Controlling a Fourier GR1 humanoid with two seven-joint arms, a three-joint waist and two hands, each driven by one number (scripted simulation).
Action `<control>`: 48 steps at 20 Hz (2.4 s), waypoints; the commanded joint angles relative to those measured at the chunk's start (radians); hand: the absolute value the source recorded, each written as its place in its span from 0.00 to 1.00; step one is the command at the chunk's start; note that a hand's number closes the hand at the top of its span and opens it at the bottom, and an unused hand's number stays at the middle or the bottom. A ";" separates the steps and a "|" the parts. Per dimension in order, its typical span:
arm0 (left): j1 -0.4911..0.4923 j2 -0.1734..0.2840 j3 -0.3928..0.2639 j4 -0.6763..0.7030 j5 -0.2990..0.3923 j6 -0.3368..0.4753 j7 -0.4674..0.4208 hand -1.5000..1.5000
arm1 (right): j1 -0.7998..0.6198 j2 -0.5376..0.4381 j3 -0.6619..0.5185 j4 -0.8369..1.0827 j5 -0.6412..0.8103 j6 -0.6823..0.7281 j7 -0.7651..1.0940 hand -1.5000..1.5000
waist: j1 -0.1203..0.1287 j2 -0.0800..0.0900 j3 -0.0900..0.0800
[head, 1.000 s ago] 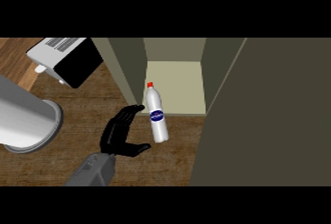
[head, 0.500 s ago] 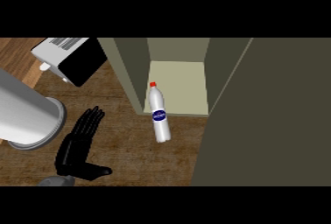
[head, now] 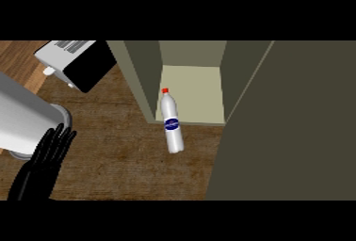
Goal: Pick up the bottled water, place it into the cabinet and close the cabinet
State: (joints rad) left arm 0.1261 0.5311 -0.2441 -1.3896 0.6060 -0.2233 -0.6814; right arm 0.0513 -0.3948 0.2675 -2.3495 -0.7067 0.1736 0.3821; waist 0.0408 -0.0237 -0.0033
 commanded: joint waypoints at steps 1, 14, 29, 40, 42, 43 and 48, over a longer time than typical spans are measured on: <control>0.073 0.050 0.017 -0.090 0.024 -0.017 0.018 0.00 | -0.117 0.019 0.121 -0.139 0.234 -0.118 0.067 1.00 | 0.002 0.004 -0.002; 0.191 0.178 0.115 -0.321 0.140 -0.023 0.134 0.00 | -0.625 0.387 0.534 0.233 0.539 -0.537 0.212 1.00 | 0.003 0.009 0.000; 0.300 0.221 0.234 -0.533 0.228 -0.007 0.236 0.00 | -1.070 0.395 0.336 0.758 0.057 -0.548 0.033 1.00 | 0.016 0.031 0.004; 0.352 0.186 0.329 -0.517 0.221 -0.081 0.242 0.00 | -1.005 0.364 0.259 0.993 -0.033 -0.204 -0.072 1.00 | -0.022 0.026 0.003; 0.374 0.168 0.328 -0.582 0.209 -0.033 0.289 0.00 | -1.020 0.360 0.217 1.002 -0.019 -0.191 -0.069 1.00 | -0.024 0.024 0.004; 0.363 0.140 0.288 -0.572 0.172 -0.031 0.265 0.00 | -1.015 0.332 0.188 1.061 -0.012 -0.149 -0.123 1.00 | -0.023 0.027 0.003; 0.364 0.146 0.321 -0.602 0.210 -0.042 0.318 0.00 | -1.028 0.294 0.124 1.150 0.076 -0.178 -0.177 1.00 | -0.025 0.027 0.003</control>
State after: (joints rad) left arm 0.4924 0.6833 0.0748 -1.9793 0.8044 -0.2567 -0.3909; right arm -0.9721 -0.0601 0.4511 -1.2862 -0.6823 -0.0196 0.2638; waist 0.0183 0.0009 -0.0003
